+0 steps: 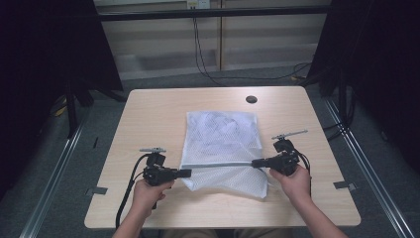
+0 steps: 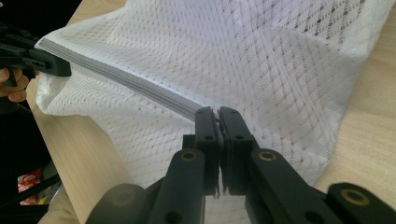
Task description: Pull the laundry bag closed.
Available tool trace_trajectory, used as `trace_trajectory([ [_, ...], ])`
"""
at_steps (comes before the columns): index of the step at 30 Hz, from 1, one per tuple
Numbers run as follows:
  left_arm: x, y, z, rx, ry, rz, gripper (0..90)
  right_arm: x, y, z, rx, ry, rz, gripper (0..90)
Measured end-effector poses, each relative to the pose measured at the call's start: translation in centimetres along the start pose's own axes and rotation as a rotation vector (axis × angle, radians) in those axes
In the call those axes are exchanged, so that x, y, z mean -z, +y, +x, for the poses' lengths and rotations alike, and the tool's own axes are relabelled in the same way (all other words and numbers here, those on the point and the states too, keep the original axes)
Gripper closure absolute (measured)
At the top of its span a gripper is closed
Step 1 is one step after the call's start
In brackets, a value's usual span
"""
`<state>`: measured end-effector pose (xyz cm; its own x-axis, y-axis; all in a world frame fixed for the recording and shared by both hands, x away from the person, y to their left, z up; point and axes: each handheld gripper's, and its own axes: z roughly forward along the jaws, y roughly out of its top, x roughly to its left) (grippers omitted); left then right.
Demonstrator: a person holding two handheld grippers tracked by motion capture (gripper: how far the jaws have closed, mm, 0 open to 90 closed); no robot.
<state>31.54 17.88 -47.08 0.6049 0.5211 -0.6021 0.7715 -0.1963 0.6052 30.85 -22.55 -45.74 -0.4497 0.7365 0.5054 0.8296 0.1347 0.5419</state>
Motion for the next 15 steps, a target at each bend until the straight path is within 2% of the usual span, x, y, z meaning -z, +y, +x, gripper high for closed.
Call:
trace_trajectory([
  [3, 0.0, 0.0, 0.0, 0.002, 0.005, 0.001, 88.2, 0.1, 0.0, -0.1, 0.009, -0.012, 0.002, 86.9],
  [9, -0.1, 0.0, 0.0, -0.007, 0.003, 0.011, 88.2, 0.3, -0.2, -0.4, -0.003, -0.008, 0.000, 86.9],
  [12, 0.1, 0.0, 0.1, 0.000, 0.005, 0.002, 88.2, 0.5, -0.3, -0.6, -0.003, -0.026, 0.003, 86.9],
  [15, 0.1, 0.0, 0.2, 0.003, 0.002, 0.006, 88.2, 0.8, -0.5, -1.0, -0.013, -0.024, -0.005, 86.9],
])
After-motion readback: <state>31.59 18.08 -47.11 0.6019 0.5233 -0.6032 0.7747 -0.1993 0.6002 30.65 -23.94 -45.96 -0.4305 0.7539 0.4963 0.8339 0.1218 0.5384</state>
